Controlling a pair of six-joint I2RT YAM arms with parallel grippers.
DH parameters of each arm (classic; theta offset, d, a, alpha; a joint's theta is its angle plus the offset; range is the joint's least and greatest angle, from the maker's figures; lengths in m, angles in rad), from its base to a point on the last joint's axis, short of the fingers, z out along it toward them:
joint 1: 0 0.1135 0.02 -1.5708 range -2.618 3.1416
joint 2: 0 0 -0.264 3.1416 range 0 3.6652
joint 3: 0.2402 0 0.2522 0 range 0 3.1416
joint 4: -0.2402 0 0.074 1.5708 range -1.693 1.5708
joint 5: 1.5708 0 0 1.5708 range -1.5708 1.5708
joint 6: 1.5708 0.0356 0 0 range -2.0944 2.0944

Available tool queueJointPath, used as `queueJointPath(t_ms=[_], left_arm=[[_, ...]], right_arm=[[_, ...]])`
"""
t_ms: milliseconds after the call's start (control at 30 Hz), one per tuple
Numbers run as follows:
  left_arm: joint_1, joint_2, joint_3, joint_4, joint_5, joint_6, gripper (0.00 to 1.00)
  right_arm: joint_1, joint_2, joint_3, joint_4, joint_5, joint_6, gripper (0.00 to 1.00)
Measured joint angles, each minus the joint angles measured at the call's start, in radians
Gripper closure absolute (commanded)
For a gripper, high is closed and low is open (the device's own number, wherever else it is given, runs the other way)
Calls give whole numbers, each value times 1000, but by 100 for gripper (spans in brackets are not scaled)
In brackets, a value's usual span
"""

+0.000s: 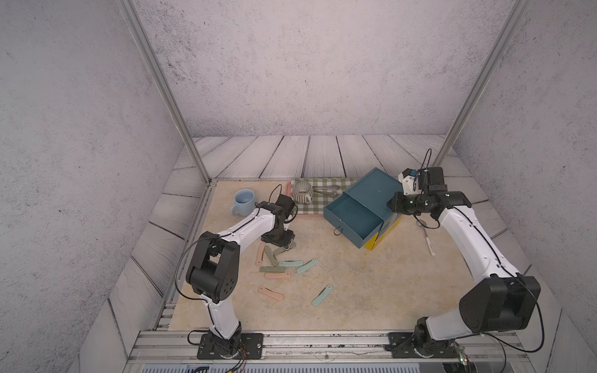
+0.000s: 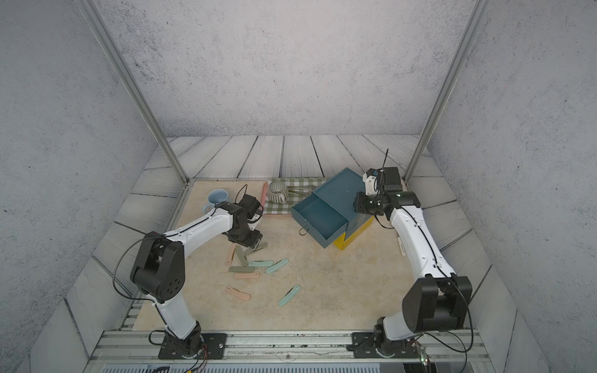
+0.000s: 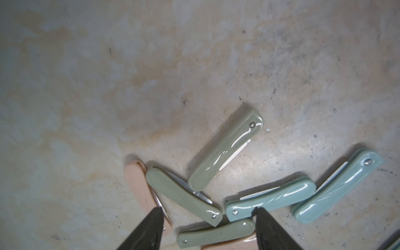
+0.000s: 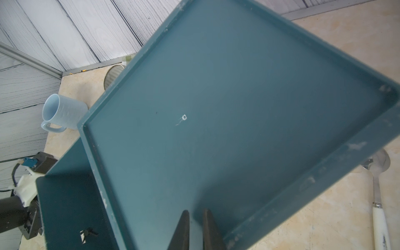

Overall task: Place the fruit knives into the drawer by color
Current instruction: Pick up the fruit knife from the center of the board.

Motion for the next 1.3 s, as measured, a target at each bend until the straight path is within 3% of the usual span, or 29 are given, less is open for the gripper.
queueJointPath(t_ms=[200, 967, 1233, 1300], left_arm=[[-1, 85, 72, 14, 18, 59, 31], [26, 205, 66, 11, 37, 101, 39], [29, 232, 80, 8, 40, 93, 54], [29, 232, 80, 8, 40, 87, 62]], right_arm=[[0, 1, 0, 2, -2, 0, 83], [0, 11, -1, 24, -15, 0, 81], [0, 11, -5, 35, -18, 0, 81], [0, 11, -5, 36, -19, 0, 81]])
